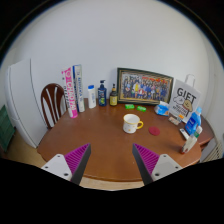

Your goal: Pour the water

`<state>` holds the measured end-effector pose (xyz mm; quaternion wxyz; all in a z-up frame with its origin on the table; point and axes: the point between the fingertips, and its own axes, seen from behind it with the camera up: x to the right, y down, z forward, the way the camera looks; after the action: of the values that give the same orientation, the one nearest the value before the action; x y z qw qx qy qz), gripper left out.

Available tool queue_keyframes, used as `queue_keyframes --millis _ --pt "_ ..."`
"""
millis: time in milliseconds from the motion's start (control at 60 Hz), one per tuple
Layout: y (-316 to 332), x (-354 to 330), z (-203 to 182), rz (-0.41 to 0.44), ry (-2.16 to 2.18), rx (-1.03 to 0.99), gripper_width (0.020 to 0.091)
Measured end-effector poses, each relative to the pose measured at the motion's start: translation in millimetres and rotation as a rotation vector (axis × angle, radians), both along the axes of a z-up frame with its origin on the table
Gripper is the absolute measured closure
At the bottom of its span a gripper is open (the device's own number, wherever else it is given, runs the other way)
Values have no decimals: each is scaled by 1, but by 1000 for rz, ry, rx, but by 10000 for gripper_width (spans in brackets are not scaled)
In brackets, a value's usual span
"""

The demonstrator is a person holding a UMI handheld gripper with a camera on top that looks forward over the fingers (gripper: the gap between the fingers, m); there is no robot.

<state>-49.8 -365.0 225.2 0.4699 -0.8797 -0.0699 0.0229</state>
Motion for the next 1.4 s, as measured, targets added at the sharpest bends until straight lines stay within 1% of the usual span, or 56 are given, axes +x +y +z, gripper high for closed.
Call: queue_keyframes --millis 83,183,200,467,483,517,533,567,583,617,633,667,683,700,717,733,750,767,783,800,817,867,883,900,917,933,950,1050,1100,1167,1200,1233,1283,1317,1400 --pt "2 26 -6 -44 -25 1 246" --pt "4 73 -20 -101 -36 4 246" --pt "3 76 -16 -115 -33 -4 247" --pt "13 236 -66 -211 -32 34 249" --pt "14 242 -53 -227 -33 8 248" --pt "16 266 -60 -244 -37 12 249" --pt "18 285 -79 -244 -40 42 248" --pt "21 309 -86 -260 -48 48 245" --pt "21 314 -74 -274 -52 22 245" --pt "25 336 -82 -282 -58 24 242" --pt "28 352 -100 -275 -60 55 242" --pt "33 370 -106 -277 -59 62 243" --pt "35 372 -94 -284 -57 38 244" --pt "40 386 -112 -273 -56 69 243" --pt "43 395 -116 -272 -56 72 245" --pt "44 397 -105 -279 -57 47 246" --pt "50 411 -122 -268 -58 77 245" --pt "51 411 -112 -272 -59 52 246" --pt "55 418 -115 -267 -60 55 246" --pt "62 430 -132 -255 -60 85 245" --pt "63 431 -122 -259 -62 60 245" --pt "76 447 -132 -250 -63 64 244" --pt "84 458 -149 -238 -63 92 245" --pt "88 462 -153 -235 -61 91 245" --pt "89 460 -144 -241 -58 63 245" --pt "97 469 -160 -230 -54 90 246" --pt "97 466 -150 -236 -49 63 245" --pt "120 472 -164 -194 -21 75 248" --pt "131 471 -170 -165 1 92 264" --pt "143 463 -173 -138 29 112 305" --pt "148 459 -175 -121 37 123 349" --pt "152 458 -176 -111 33 134 410" --pt "158 465 -175 -120 17 160 479" --pt "161 466 -175 -126 9 174 545" --pt "163 465 -174 -145 49 187 562"
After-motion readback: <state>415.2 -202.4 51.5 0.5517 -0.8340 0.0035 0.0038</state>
